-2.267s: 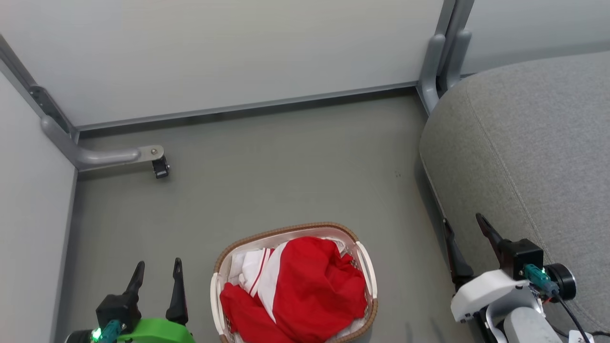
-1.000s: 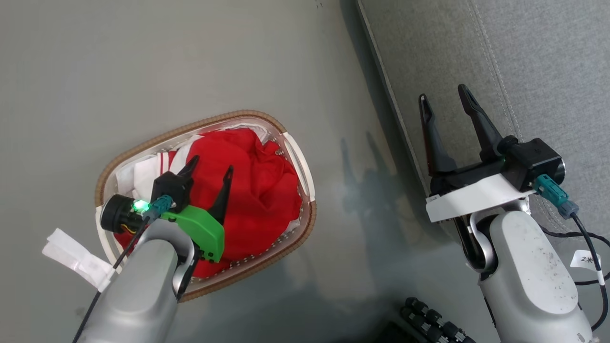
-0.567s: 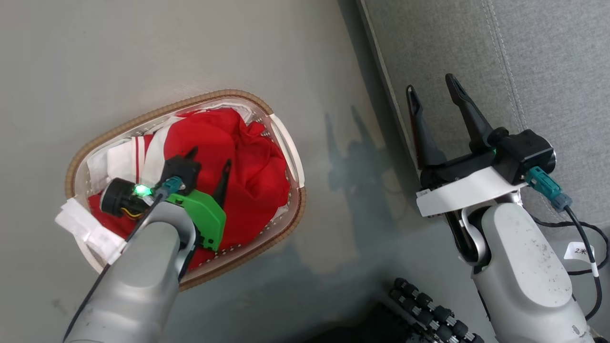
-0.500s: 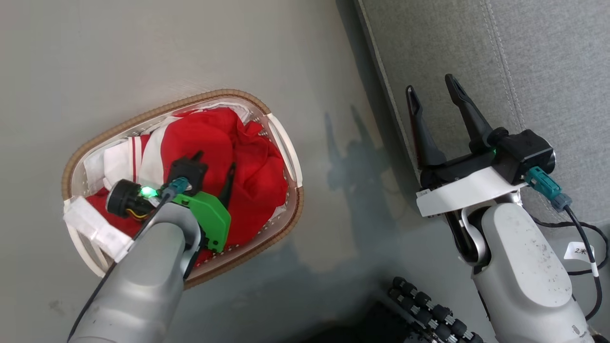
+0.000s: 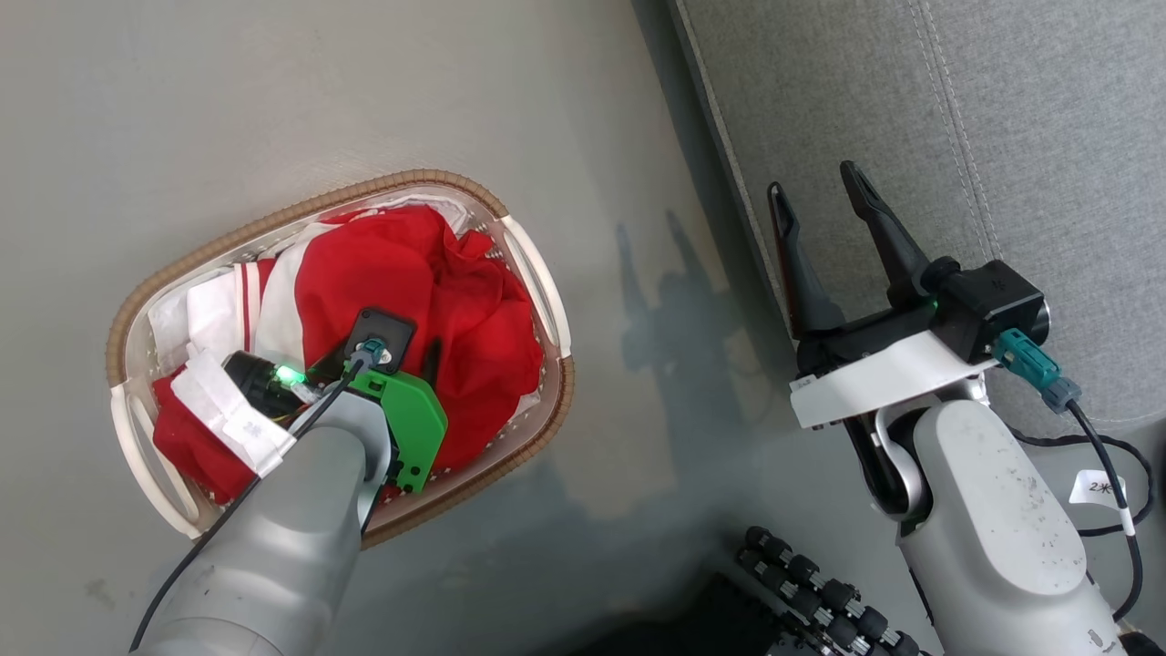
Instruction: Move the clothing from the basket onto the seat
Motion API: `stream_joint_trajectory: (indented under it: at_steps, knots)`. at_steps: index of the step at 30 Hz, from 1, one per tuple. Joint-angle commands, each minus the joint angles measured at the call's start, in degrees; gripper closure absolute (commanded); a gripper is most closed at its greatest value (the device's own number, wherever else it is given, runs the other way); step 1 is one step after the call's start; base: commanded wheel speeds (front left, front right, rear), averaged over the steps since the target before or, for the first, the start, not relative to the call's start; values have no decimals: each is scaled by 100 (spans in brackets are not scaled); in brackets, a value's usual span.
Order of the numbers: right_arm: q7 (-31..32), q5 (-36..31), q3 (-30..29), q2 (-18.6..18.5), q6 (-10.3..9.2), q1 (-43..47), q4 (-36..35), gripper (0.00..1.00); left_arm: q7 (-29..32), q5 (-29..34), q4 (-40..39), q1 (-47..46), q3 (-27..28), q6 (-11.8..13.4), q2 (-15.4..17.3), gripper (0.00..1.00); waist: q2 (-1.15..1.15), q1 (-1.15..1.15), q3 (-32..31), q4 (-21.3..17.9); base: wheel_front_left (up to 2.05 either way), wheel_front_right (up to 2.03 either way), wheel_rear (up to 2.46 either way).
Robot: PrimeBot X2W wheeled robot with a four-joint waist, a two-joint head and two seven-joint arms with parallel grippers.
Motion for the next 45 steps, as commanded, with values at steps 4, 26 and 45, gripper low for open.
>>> stream_joint_trajectory:
  at_steps: [4,26,45]
  knots:
    - [-12,38,13,-13,-4,-6,2,0,147,-2,124,-118,-39,96,37,0,0,0,25,12,0,0,0]
    - [-12,59,64,-14,-4,-43,9,0,371,-624,216,-64,158,-223,-45,0,0,0,191,96,0,0,0]
    - [-12,156,132,-13,-4,-89,-100,0,788,-1432,51,-103,376,-351,-111,0,0,0,473,20,0,0,0]
